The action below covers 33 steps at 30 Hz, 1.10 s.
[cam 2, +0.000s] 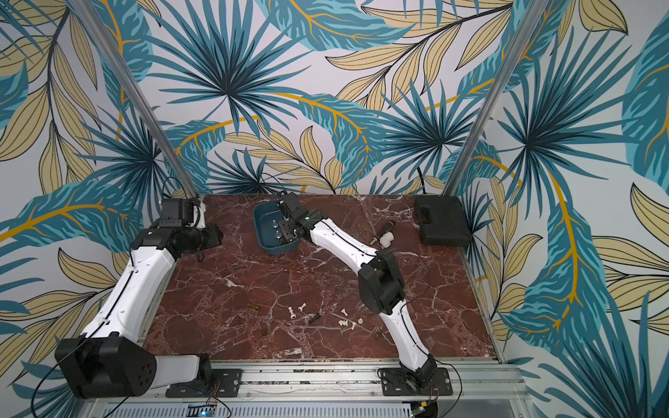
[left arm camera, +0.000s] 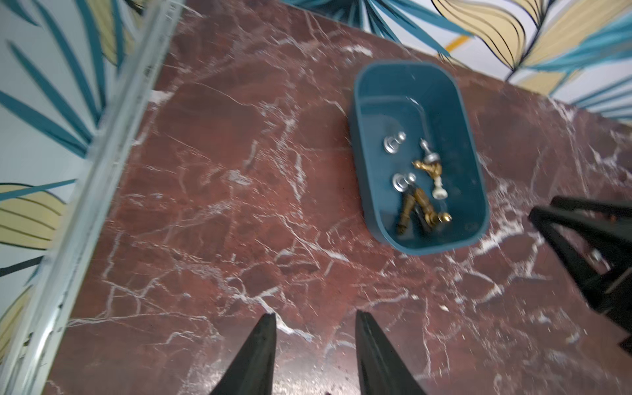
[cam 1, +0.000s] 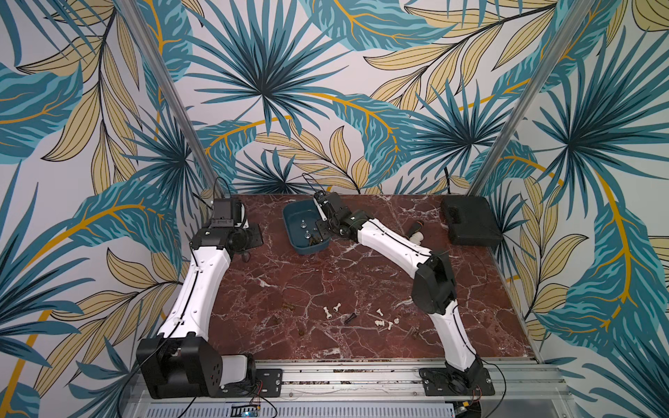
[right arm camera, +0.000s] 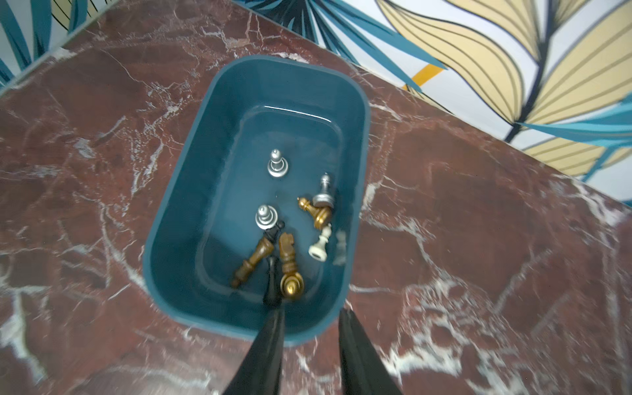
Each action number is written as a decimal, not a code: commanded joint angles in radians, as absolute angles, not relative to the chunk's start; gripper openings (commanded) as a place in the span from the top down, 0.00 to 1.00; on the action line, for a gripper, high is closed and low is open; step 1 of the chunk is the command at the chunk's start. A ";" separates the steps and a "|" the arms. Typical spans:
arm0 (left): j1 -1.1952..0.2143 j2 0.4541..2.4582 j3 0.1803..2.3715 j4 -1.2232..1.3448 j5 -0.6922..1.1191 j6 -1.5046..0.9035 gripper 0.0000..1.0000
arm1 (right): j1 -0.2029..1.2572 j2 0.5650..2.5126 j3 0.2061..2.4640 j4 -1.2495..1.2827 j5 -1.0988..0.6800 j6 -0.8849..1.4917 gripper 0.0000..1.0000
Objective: Put the chess pieces into the storage box
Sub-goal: Pick up the chess piece at the center of the board.
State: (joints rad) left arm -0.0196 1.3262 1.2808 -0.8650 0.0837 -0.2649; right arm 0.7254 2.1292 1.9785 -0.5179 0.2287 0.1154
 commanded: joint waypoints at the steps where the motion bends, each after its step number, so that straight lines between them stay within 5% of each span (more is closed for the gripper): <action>1: -0.135 1.304 1.301 -1.026 0.105 -0.259 0.57 | 0.724 1.944 1.764 -0.417 0.235 0.220 0.67; 13: -0.610 1.366 1.076 -0.945 0.150 -0.442 0.57 | 0.724 1.527 1.240 -0.312 0.350 0.249 0.66; 33: -0.707 1.663 1.013 -0.747 0.205 -0.605 0.57 | 0.720 1.485 1.187 -0.296 0.449 0.203 0.66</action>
State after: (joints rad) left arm -0.6964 1.6428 1.0229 -0.7822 0.1993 -0.5900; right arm 0.7250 1.4658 1.1965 -0.3107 0.4252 0.2195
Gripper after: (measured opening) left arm 0.429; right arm 0.341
